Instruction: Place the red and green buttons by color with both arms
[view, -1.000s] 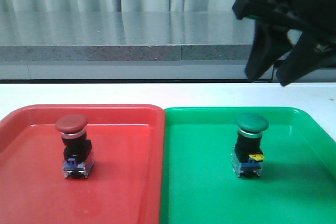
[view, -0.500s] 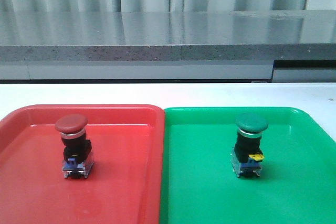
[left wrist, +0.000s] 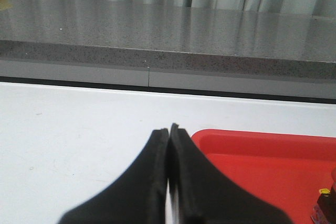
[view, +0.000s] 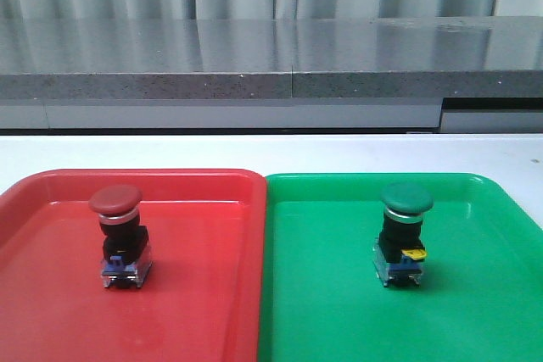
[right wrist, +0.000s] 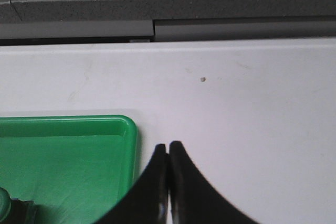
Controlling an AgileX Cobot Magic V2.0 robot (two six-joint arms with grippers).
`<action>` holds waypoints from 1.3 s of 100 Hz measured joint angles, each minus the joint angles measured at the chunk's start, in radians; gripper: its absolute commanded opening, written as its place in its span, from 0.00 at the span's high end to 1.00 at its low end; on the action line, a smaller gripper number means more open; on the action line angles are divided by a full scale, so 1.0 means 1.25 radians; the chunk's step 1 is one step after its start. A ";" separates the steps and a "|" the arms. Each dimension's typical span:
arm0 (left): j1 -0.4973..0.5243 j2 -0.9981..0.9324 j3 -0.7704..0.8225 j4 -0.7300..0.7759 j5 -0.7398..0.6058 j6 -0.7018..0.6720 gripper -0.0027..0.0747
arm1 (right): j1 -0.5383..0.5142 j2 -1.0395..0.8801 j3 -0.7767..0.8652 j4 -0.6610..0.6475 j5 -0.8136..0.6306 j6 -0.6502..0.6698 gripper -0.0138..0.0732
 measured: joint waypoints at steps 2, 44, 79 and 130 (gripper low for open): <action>0.000 0.000 0.000 0.000 0.000 0.000 0.99 | 0.000 -0.014 0.009 -0.006 -0.004 0.000 0.92; 0.000 0.000 0.000 0.000 0.000 0.000 0.99 | 0.000 -0.292 0.208 -0.032 -0.232 0.000 0.92; 0.000 0.000 0.000 0.000 0.000 0.000 0.99 | 0.000 -0.465 0.379 -0.032 -0.322 0.000 0.92; 0.000 0.000 0.000 0.000 0.000 0.000 0.99 | 0.000 -0.579 0.480 -0.017 -0.290 -0.002 0.92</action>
